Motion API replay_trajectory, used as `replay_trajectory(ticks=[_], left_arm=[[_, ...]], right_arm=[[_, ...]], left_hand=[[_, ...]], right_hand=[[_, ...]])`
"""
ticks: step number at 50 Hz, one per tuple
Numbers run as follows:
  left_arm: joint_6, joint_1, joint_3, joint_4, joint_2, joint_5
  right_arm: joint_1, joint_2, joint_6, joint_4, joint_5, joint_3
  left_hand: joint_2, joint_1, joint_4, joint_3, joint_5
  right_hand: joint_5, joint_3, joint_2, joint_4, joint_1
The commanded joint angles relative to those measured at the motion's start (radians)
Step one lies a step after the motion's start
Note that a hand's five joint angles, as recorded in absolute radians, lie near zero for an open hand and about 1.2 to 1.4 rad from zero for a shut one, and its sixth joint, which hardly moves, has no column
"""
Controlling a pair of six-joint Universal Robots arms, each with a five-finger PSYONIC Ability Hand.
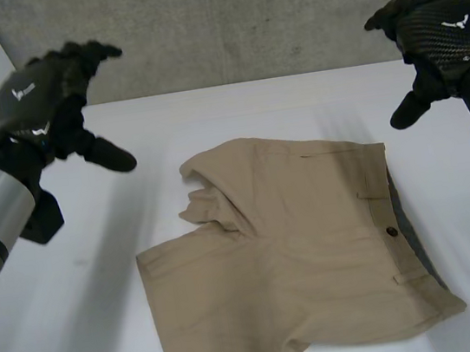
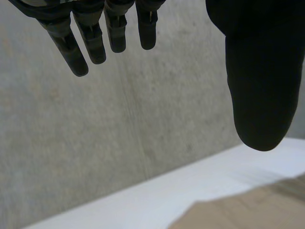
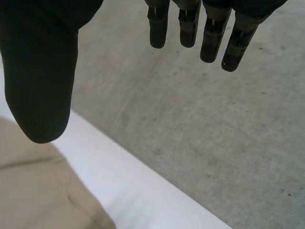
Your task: Fold the shorts.
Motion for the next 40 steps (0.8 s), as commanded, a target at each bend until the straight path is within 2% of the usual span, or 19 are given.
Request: replay_trajectory(ticks=[1, 5, 11, 14, 21, 24, 30, 36, 40], left_arm=[[0.065, -0.003, -0.106, -0.085, -0.008, 0.008], [0.160, -0.022, -0.206, -0.072, -0.011, 0.011], [0.270, -0.117, -0.334, -0.025, -0.030, 0.004], [0.276, -0.124, -0.396, -0.008, -0.042, 0.005], [0.286, -0.176, -0.485, 0.052, -0.086, -0.001], [0.287, -0.215, -0.493, 0.076, -0.125, -0.007], [0.286, -0.229, -0.490, 0.098, -0.157, -0.027], [0.286, -0.230, -0.477, 0.113, -0.162, -0.076], [0.286, -0.232, -0.476, 0.115, -0.155, -0.078]], right_arm=[[-0.009, 0.017, -0.276, 0.207, -0.113, -0.014], [-0.011, 0.030, -0.358, 0.243, -0.133, 0.040], [-0.026, 0.053, -0.436, 0.227, -0.167, 0.174], [-0.071, 0.055, -0.497, 0.217, -0.221, 0.258], [-0.226, 0.053, -0.590, 0.217, -0.350, 0.408], [-0.287, 0.053, -0.605, 0.214, -0.393, 0.456], [-0.387, 0.053, -0.660, 0.204, -0.494, 0.534], [-0.427, 0.060, -0.723, 0.203, -0.526, 0.589], [-0.434, 0.060, -0.749, 0.192, -0.531, 0.606]], left_hand=[[0.000, -0.002, 0.002, -0.010, 0.001], [0.021, 0.018, 0.023, 0.010, 0.022], [0.079, 0.077, 0.081, 0.069, 0.080], [0.138, 0.135, 0.140, 0.127, 0.139], [0.214, 0.212, 0.216, 0.204, 0.215], [0.256, 0.253, 0.258, 0.245, 0.257], [0.258, 0.256, 0.260, 0.248, 0.260], [0.253, 0.250, 0.255, 0.242, 0.254], [0.250, 0.247, 0.252, 0.239, 0.251]], right_hand=[[-0.148, -0.037, -0.046, -0.059, -0.031], [-0.148, -0.037, -0.046, -0.059, -0.031], [0.006, 0.117, 0.108, 0.095, 0.123], [0.097, 0.208, 0.199, 0.186, 0.214], [0.139, 0.249, 0.240, 0.227, 0.255], [0.156, 0.267, 0.257, 0.245, 0.273], [0.156, 0.267, 0.257, 0.245, 0.273], [0.171, 0.281, 0.272, 0.259, 0.287], [0.233, 0.343, 0.334, 0.321, 0.349]])
